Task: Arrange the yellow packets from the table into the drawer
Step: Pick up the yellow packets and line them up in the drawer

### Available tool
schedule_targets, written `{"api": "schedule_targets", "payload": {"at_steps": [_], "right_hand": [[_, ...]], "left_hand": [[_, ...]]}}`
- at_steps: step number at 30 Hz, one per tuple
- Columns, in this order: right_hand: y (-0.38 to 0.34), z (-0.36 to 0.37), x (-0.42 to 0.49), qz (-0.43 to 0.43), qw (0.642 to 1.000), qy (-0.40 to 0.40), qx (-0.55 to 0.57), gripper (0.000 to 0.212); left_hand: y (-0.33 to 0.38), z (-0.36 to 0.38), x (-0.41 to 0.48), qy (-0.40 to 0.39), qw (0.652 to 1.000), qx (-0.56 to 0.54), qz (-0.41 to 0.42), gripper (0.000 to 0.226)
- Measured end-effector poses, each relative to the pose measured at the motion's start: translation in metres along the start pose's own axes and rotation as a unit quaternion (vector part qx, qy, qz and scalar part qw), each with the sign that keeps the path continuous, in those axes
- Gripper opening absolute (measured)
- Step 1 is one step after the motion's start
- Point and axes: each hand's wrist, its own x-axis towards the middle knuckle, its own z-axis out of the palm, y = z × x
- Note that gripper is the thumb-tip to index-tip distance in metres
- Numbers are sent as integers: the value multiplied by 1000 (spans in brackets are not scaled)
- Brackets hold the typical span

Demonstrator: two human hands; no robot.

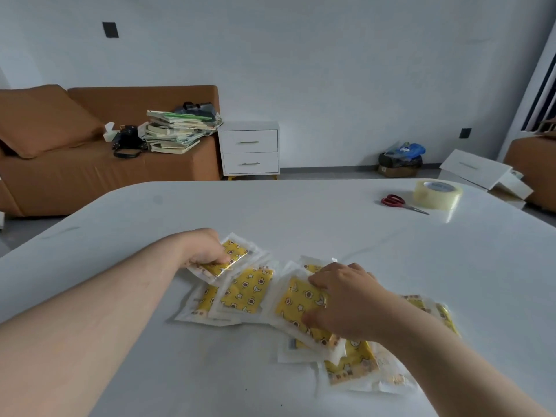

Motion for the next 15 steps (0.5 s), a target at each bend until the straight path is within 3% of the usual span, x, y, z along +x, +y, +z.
{"api": "schedule_targets", "payload": {"at_steps": [4,8,12,15], "right_hand": [[-2,0,-3,-17,1000,0,-19,55],[-6,-1,-6,-18,999,23,-19,63],[-12,-2,-9,-8,999,31,-27,49],[-13,-4,-10,-10,999,38,-11,59]], "left_hand": [[1,0,3,25,1000,0,-2,22],[8,4,5,18,1000,-18,-17,28],[13,9,4,32,999,-14,-32,30],[11,7,3,3,996,-70,-50,31]]}}
